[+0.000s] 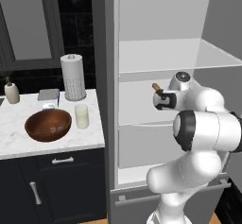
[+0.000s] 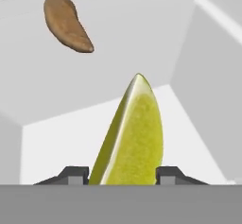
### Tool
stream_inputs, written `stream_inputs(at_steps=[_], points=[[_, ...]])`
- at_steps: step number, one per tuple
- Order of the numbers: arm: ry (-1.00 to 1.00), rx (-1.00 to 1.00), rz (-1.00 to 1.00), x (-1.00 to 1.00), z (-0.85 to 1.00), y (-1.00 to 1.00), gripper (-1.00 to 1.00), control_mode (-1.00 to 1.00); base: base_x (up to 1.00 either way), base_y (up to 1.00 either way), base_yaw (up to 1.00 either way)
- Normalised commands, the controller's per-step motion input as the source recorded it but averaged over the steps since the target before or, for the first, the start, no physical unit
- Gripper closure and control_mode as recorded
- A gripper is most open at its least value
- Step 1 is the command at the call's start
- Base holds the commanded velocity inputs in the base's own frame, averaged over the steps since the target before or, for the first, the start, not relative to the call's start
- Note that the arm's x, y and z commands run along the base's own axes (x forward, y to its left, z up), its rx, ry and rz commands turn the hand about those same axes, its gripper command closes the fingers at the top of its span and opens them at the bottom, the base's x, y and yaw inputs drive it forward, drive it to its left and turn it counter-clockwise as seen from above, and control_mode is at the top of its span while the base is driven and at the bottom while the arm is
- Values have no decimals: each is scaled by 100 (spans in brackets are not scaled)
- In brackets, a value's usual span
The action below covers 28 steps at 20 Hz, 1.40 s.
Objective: Grab a lemon wedge from the fridge and one ice cube from the ice bowl, and put them in the glass of lemonade.
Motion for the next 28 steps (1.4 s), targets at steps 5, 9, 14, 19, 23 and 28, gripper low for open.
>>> stream_inputs(at_steps=[5, 9, 14, 19, 23, 28], points=[[0, 1, 0, -73, 0, -4, 100, -100, 0, 0, 0], [-2, 1, 0, -75, 22, 0, 100, -100, 0, 0, 0], [0, 0, 1, -79, 60, 0, 100, -100, 0, 0, 0], [1, 0, 5, -97, 61, 0, 100, -100, 0, 0, 0], [14, 0, 10, -97, 67, 7, 100, -100, 0, 0, 0], [24, 0, 16, -97, 69, 23, 100, -100, 0, 0, 0]])
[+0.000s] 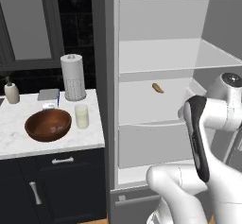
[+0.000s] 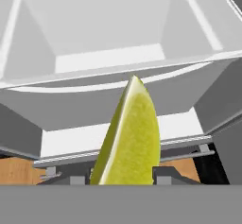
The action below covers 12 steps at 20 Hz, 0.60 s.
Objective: Grab a lemon wedge from the fridge and one ice cube from the ice bowl, and put them in the glass of lemonade.
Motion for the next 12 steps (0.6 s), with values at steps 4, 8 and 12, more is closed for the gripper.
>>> stream_inputs(at_steps=[4, 8, 12], points=[[22, 0, 16, -94, 56, 31, 100, -100, 0, 0, 0], [1, 0, 12, -71, 20, 30, 100, -100, 0, 0, 0], [-5, 0, 11, -73, 4, 18, 100, -100, 0, 0, 0]])
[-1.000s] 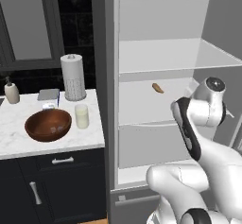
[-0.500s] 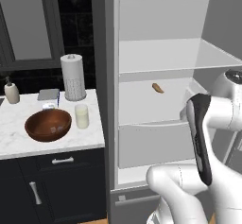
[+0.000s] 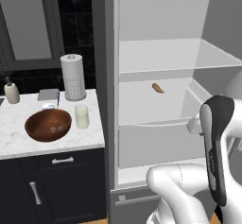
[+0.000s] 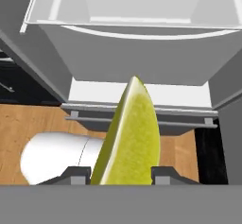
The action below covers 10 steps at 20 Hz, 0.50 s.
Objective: Grab a lemon wedge from the fridge and one ice cube from the ice bowl, and put them in the glass of lemonade.
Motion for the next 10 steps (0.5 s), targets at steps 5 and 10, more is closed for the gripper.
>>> stream_inputs(at_steps=[5, 10], points=[[-3, 0, 5, -36, 17, 6, 100, -100, 0, 0, 0], [0, -3, 0, -9, 14, 2, 100, -100, 0, 0, 0]])
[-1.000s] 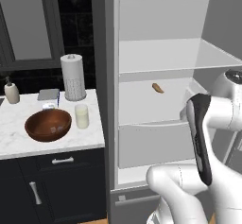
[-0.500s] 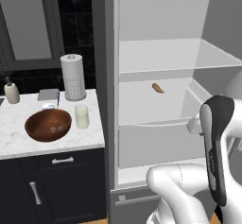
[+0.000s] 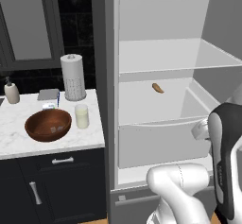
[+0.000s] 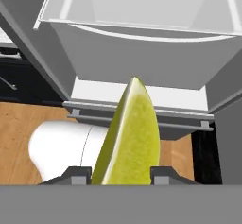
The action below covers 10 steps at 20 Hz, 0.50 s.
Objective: Grab a lemon wedge from the fridge and one ice cube from the ice bowl, and put them in the glass of lemonade.
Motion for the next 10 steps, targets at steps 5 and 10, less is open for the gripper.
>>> stream_inputs(at_steps=[5, 10], points=[[0, -2, 0, -4, 11, 1, 100, -100, 0, 0, 0], [0, 0, 0, -10, 0, 0, 100, 100, -40, 1, 1]])
